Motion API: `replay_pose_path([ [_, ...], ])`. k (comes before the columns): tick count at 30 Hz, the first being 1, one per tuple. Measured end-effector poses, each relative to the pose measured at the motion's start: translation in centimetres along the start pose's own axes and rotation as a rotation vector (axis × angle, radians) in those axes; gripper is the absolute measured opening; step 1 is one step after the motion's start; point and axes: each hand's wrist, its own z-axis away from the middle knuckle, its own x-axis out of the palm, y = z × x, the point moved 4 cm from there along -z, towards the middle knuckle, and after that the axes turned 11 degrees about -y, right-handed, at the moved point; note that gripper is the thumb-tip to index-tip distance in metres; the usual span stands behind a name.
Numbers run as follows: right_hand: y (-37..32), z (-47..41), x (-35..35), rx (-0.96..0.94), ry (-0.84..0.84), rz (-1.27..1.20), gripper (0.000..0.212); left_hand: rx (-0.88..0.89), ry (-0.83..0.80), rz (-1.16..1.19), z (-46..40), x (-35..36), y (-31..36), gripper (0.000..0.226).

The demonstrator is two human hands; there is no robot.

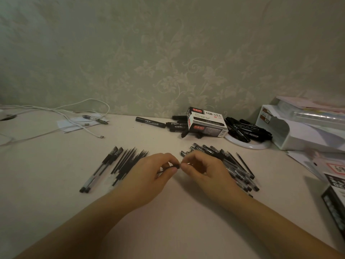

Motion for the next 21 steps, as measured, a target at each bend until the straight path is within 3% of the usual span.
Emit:
replay_pose_path([
  [8, -0.33, 0.02, 0.03, -0.024, 0.015, 0.000, 0.041, 0.022, -0.020, 0.029, -0.12, 0.40, 0.13, 0.016],
  [13, -0.35, 0.08, 0.02, -0.033, -0.014, 0.037, 0.013, 0.002, 0.008, 0.022, -0.13, 0.17, -0.11, 0.016],
  [19, -0.34, 0.00, 0.00, -0.042, 0.001, 0.016, 0.038, 0.014, -0.012, 0.036, -0.19, 0.40, 0.16, 0.017],
  [21, -0.46, 0.01, -0.04, -0.033, 0.007, 0.003, 0.036, 0.002, -0.007, 0.033, -0.16, 0.39, 0.10, 0.016],
])
